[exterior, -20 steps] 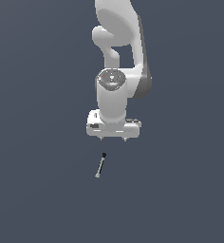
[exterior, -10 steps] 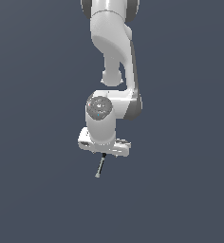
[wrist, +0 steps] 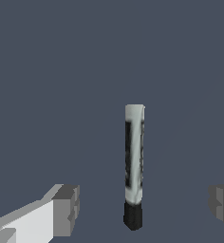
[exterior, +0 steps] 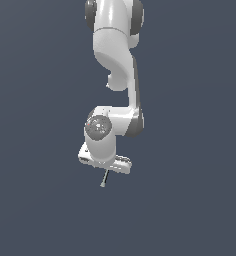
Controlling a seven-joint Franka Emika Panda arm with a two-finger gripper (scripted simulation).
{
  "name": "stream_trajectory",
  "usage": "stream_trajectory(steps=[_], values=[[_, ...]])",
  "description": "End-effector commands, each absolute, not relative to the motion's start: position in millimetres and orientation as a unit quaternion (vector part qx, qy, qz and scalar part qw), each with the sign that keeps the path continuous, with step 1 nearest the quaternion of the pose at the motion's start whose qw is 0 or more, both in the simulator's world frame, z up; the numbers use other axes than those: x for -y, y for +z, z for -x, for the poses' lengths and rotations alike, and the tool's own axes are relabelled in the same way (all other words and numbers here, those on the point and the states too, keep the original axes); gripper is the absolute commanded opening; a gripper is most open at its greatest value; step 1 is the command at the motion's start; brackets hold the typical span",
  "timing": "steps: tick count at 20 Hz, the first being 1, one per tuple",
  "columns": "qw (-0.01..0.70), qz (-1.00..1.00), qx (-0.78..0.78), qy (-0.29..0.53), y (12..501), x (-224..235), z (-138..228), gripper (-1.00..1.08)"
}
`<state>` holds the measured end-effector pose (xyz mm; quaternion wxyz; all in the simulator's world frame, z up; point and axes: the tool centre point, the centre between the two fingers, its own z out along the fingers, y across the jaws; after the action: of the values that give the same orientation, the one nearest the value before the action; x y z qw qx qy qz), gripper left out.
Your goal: Pick up the object and move it to a goal position.
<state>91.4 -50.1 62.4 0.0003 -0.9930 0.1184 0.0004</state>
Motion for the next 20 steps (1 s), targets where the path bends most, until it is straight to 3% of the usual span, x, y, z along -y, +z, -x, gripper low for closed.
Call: stream_trajectory(steps=[1,20], values=[[0.0,0.993,-0.121,0.0,60.0,51.5,-93.2,1.0],[0.0,0.993,-0.121,0.0,9.6,51.7,-93.0,1.0]])
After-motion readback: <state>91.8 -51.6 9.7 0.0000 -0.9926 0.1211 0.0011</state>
